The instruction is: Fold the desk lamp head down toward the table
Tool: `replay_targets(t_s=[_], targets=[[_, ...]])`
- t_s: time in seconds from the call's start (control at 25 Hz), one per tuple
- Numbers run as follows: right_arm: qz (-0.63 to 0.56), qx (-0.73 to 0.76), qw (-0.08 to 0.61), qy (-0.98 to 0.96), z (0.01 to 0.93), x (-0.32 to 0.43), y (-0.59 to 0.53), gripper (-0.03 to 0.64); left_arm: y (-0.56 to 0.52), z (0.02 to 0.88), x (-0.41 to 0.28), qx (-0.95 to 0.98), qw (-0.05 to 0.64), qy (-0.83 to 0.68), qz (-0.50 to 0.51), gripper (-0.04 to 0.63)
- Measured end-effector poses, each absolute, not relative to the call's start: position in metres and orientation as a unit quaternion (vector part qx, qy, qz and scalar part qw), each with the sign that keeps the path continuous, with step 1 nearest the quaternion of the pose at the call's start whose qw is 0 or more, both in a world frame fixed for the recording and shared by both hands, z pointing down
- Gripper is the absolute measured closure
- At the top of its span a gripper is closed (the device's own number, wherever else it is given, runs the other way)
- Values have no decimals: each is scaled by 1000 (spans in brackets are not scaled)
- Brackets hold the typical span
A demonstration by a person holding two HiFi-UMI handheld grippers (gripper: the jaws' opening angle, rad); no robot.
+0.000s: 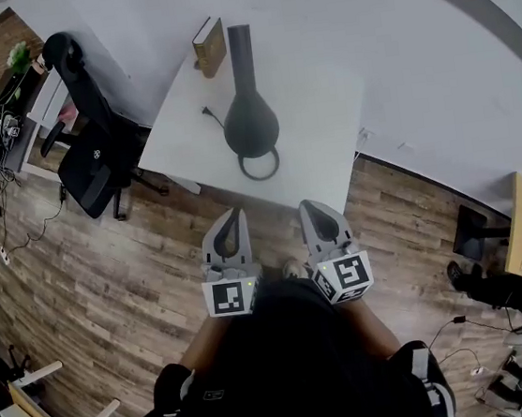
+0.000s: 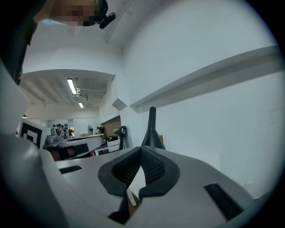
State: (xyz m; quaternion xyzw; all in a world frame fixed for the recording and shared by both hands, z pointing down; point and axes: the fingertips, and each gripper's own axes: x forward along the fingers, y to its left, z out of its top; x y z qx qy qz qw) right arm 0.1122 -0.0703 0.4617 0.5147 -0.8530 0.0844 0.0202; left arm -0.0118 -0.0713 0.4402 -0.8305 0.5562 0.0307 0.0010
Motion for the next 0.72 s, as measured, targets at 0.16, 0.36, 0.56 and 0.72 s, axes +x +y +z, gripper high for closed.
replay_targets(t_s=[0.16,0.36,0.56,0.72], targets=[[85,512,21,-854,464,112,-71,604,-73,440,-11,-829,1,559,32,569],[84,508,21,-857,464,111,-73,604,-74,440,-13,-824,-4,566,33,569],[82,505,24,-859,464,110,-75,604,-75,441,-14,-824,1,566,26,569],[83,503,27,-860,466,109,-77,604,-77,442,-12,-824,-3,566,29,569]])
